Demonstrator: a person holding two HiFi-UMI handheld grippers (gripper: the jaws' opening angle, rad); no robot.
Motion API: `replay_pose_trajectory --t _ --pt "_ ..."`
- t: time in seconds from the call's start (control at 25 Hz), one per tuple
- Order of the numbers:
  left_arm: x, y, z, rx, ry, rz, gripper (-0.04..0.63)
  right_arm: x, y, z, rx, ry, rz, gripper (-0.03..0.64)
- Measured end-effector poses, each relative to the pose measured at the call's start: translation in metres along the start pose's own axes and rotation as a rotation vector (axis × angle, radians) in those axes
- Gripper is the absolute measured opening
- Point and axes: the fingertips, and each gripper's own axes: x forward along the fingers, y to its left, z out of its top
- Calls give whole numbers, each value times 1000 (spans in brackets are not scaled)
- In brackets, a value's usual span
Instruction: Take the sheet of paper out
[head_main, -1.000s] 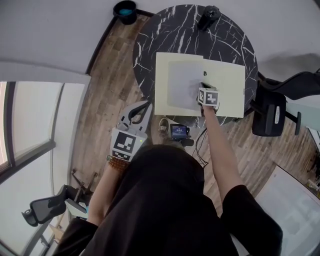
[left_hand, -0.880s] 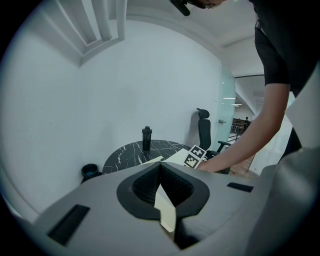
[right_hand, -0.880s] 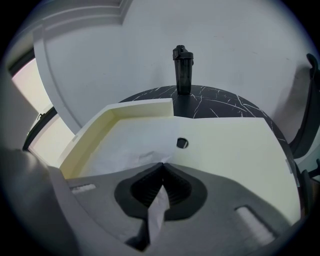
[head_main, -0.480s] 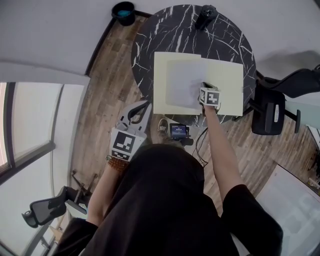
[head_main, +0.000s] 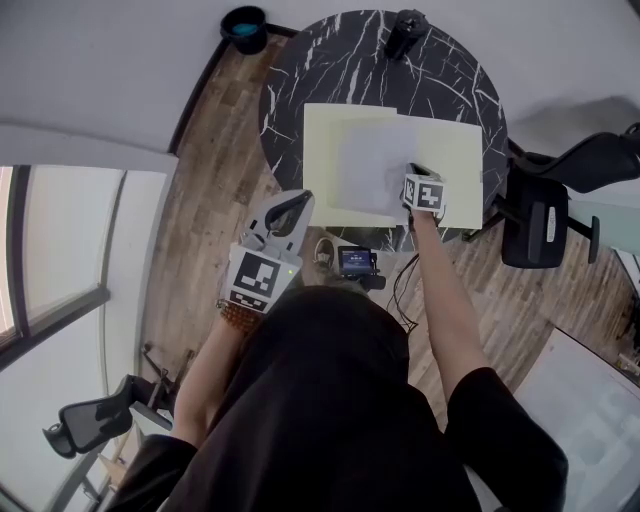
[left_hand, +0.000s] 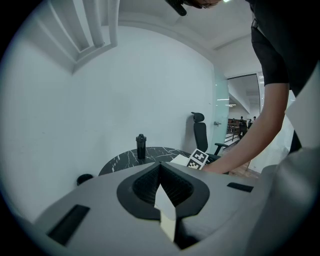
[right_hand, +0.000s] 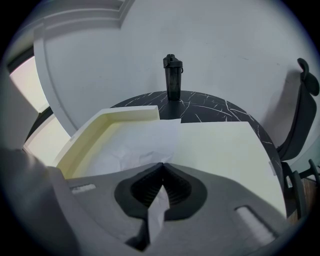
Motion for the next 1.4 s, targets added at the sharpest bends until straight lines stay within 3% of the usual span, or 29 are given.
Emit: replay_pose_trajectory --t 0.36,0.52,0.88,1.4 --pt "67 -1 83 119 -161 -23 -5 -7 -6 0 4 -12 -11 -2" --pt "87 -3 98 114 -184 -27 -5 -9 -8 1 6 -13 -16 -2" --pt "96 -24 102 128 -203 -87 -6 -24 -28 -5 16 -21 -44 -2" --pt "88 -42 93 100 -197 -86 -5 -52 -40 -10 41 -73 -70 -2"
